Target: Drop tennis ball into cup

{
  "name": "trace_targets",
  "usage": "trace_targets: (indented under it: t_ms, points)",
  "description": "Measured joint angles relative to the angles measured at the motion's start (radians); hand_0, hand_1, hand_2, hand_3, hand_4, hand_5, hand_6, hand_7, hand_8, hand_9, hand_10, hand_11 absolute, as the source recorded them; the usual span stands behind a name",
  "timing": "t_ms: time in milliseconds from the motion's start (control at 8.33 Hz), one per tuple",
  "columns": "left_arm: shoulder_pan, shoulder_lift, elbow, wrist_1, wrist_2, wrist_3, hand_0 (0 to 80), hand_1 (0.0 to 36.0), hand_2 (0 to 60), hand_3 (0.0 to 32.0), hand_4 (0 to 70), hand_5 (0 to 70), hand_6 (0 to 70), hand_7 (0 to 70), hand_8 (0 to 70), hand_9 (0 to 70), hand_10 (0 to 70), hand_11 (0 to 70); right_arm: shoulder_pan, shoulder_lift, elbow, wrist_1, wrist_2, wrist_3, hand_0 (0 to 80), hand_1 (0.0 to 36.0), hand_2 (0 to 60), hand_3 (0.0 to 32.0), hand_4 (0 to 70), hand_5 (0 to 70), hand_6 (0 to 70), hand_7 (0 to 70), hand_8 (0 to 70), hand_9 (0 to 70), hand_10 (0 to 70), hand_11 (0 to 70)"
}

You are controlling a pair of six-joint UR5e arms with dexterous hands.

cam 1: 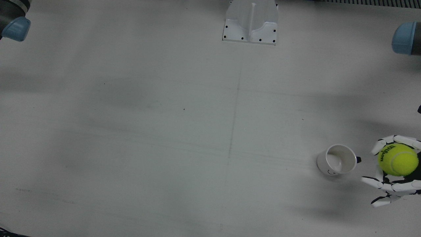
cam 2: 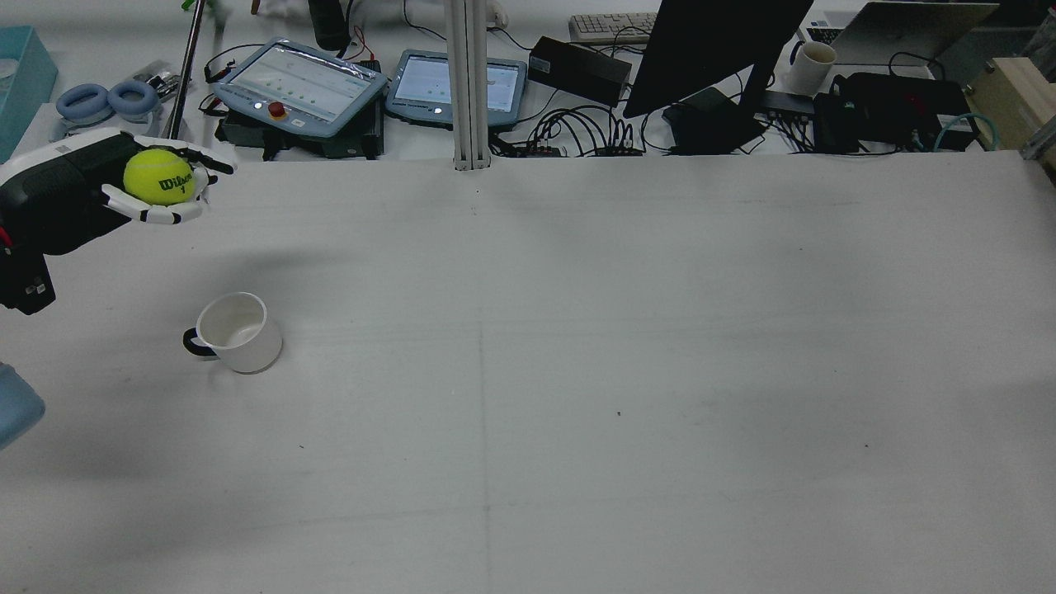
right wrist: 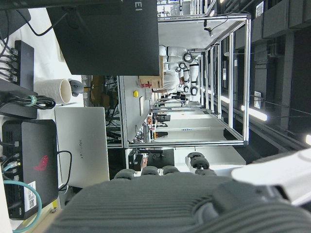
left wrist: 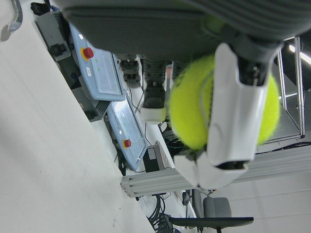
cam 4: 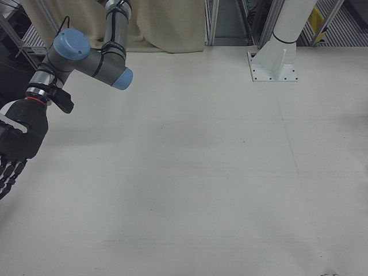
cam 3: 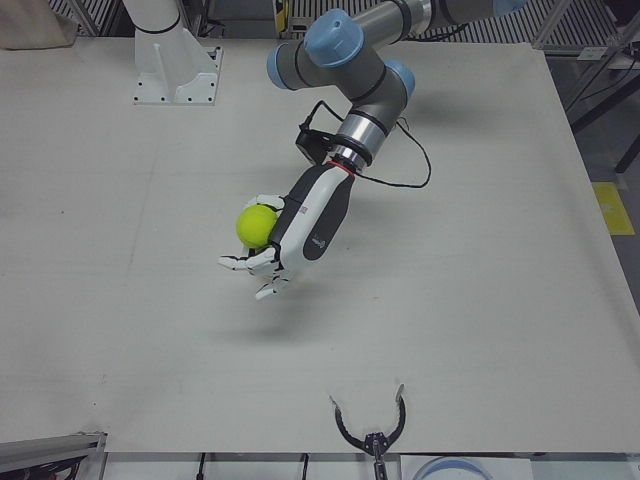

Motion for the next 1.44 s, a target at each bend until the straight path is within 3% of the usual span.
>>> trace_targets:
  t_ms: [120, 240, 360, 480, 600, 840, 1080, 1440]
  points:
    - [0.030, 0.000, -0.003, 0.000, -0.013, 0.000, 62.8, 29.9, 39.0, 0.0, 43.0, 19.4, 70.0, 70.0, 52.8, 70.0, 7.9, 13.1, 0.000, 0.000, 0.000, 0.000, 0.000, 0.000, 0.0, 0.0, 0.0, 0.0, 0.0, 0.0, 0.0, 0.0, 0.0, 0.0, 0.0, 0.0]
    - [0.056, 0.001, -0.004, 0.000, -0.023, 0.001, 62.0, 28.9, 33.7, 0.0, 41.9, 15.9, 53.6, 70.0, 48.7, 70.0, 7.5, 12.4, 0.000, 0.000, 0.000, 0.000, 0.000, 0.000, 0.0, 0.0, 0.0, 0.0, 0.0, 0.0, 0.0, 0.0, 0.0, 0.0, 0.0, 0.0]
    - [0.074, 0.001, -0.004, 0.000, -0.028, 0.002, 60.1, 22.5, 11.6, 0.0, 37.7, 14.2, 53.9, 70.0, 39.5, 56.3, 5.3, 9.2, 0.000, 0.000, 0.000, 0.000, 0.000, 0.000, 0.0, 0.0, 0.0, 0.0, 0.0, 0.0, 0.0, 0.0, 0.0, 0.0, 0.0, 0.0]
    - [0.085, 0.003, -0.004, -0.001, -0.030, 0.003, 61.3, 24.5, 3.0, 0.0, 27.5, 9.8, 27.1, 45.8, 15.2, 24.4, 1.6, 4.3, 0.000, 0.000, 0.000, 0.000, 0.000, 0.000, 0.0, 0.0, 0.0, 0.0, 0.0, 0.0, 0.0, 0.0, 0.0, 0.0, 0.0, 0.0]
    - [0.089, 0.006, -0.004, -0.007, -0.031, 0.003, 62.4, 27.9, 0.2, 0.0, 20.1, 4.9, 3.2, 30.9, 1.0, 7.3, 0.0, 1.3, 0.000, 0.000, 0.000, 0.000, 0.000, 0.000, 0.0, 0.0, 0.0, 0.0, 0.0, 0.0, 0.0, 0.0, 0.0, 0.0, 0.0, 0.0]
    - [0.091, 0.012, -0.004, -0.024, -0.031, 0.002, 62.3, 28.7, 1.2, 0.0, 14.7, 4.9, 5.1, 23.9, 0.8, 3.3, 0.0, 0.0, 0.000, 0.000, 0.000, 0.000, 0.000, 0.000, 0.0, 0.0, 0.0, 0.0, 0.0, 0.0, 0.0, 0.0, 0.0, 0.0, 0.0, 0.0]
    - [0.091, 0.016, -0.006, -0.040, -0.031, 0.000, 60.0, 28.9, 6.0, 0.0, 14.3, 3.5, 0.6, 25.0, 0.0, 3.6, 0.0, 0.0, 0.000, 0.000, 0.000, 0.000, 0.000, 0.000, 0.0, 0.0, 0.0, 0.0, 0.0, 0.0, 0.0, 0.0, 0.0, 0.0, 0.0, 0.0]
    - [0.091, 0.059, -0.024, -0.089, -0.030, -0.001, 59.9, 29.6, 10.9, 0.0, 14.9, 4.7, 3.0, 24.2, 0.1, 3.4, 0.0, 0.0, 0.000, 0.000, 0.000, 0.000, 0.000, 0.000, 0.0, 0.0, 0.0, 0.0, 0.0, 0.0, 0.0, 0.0, 0.0, 0.0, 0.0, 0.0]
